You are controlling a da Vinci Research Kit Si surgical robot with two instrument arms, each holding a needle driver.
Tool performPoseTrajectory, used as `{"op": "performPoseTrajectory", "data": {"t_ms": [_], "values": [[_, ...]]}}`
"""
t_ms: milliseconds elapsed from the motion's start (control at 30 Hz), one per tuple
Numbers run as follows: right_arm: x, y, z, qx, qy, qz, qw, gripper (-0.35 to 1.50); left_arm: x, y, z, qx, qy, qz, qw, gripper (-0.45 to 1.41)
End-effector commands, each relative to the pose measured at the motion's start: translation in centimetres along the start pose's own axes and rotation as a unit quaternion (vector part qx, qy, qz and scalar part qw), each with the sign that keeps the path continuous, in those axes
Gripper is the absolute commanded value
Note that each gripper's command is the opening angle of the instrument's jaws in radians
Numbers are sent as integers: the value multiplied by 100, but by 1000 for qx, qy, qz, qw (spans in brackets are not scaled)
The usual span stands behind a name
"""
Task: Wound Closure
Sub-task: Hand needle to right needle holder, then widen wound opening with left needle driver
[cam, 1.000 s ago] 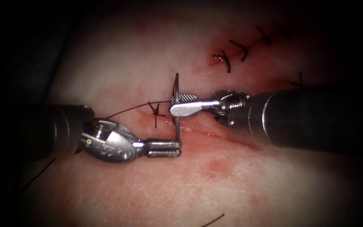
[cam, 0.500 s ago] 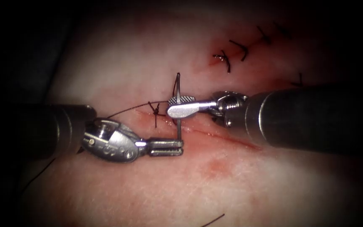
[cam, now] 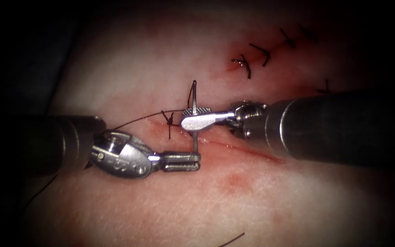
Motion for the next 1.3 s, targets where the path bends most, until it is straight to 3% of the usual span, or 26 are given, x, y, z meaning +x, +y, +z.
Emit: {"op": "performPoseTrajectory", "data": {"t_ms": [33,133,233,567,600,633,667,767,833,933,1100,1300], "values": [[-3,6,8,0,0,0,1000,46,-5,3,7,-2,0,0,1000,-45],[-3,6,9,0,1,3,1000,14,-4,3,7,-2,0,0,1000,-45],[-2,7,9,-1,0,3,1000,-33,-4,3,7,-2,0,0,1000,-45],[3,7,9,-25,-7,-18,999,-35,-3,5,5,-6,-3,1,1000,-45],[4,8,9,-27,-8,-20,999,-35,-2,5,5,-4,-7,-8,1000,-3],[6,10,7,-32,-5,-26,999,-35,0,6,3,2,-15,-77,997,66],[7,11,6,-39,-3,-32,999,-35,2,6,2,7,-22,-108,994,84],[11,15,4,-44,12,-34,998,-35,4,7,-3,12,-31,-144,989,81],[14,19,2,-54,24,-45,997,-35,3,7,-9,14,-36,-154,987,47],[16,21,-3,-62,42,-58,996,-35,-2,7,-19,13,-46,-164,985,24],[18,22,-7,-72,65,-95,991,-35,-20,2,-24,-35,-83,-167,982,-45],[14,16,-10,-93,85,-169,977,-35,-42,-2,-12,-83,-136,-167,973,-45]]}}
